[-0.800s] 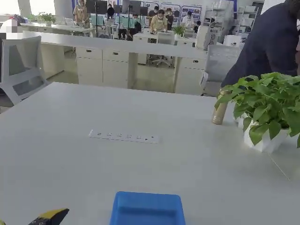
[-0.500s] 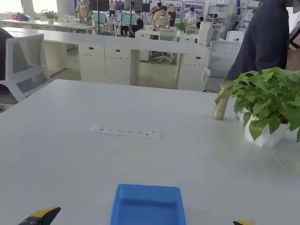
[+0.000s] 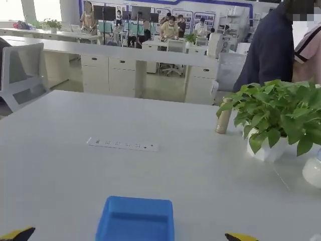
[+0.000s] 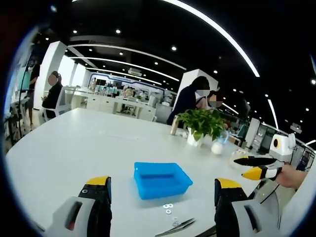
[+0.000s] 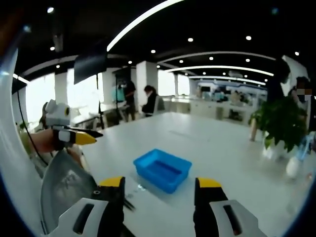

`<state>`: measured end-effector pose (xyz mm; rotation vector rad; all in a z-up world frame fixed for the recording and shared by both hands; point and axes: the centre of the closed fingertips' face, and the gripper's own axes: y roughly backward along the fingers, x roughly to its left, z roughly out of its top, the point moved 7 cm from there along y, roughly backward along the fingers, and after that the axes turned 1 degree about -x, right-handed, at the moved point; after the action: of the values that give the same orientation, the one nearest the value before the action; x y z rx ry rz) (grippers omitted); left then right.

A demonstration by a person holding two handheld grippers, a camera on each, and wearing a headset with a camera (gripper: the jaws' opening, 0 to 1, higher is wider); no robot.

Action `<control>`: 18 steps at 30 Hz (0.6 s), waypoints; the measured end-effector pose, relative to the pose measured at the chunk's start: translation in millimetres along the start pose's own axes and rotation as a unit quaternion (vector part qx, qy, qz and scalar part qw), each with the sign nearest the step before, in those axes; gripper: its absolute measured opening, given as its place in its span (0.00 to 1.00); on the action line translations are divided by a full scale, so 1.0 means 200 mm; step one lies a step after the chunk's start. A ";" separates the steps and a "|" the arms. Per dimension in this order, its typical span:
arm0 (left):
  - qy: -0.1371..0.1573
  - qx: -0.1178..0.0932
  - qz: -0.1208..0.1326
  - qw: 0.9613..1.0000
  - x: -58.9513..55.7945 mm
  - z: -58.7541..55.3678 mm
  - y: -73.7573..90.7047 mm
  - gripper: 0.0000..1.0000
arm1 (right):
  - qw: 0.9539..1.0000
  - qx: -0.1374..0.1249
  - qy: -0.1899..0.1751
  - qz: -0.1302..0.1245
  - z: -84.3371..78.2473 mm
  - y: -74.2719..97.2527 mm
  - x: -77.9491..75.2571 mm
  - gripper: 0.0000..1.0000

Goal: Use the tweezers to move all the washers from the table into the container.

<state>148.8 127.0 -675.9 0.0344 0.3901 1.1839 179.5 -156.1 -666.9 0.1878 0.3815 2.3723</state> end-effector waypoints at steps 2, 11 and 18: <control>0.009 -0.004 0.011 1.000 -0.02 0.00 0.01 0.87 | 1.000 -0.006 -0.010 0.005 0.01 0.01 -0.02 0.54; -0.031 -0.017 0.035 0.999 -0.06 0.07 0.06 0.87 | 1.000 -0.011 -0.008 0.019 -0.01 0.04 0.02 0.55; -0.036 -0.018 0.042 0.998 0.03 0.09 0.11 0.88 | 1.000 -0.006 0.002 0.023 0.01 -0.01 0.05 0.53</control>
<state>137.9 144.5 -656.3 0.0630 0.3067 1.2680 173.8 -147.3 -666.0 0.1885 0.3697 2.4202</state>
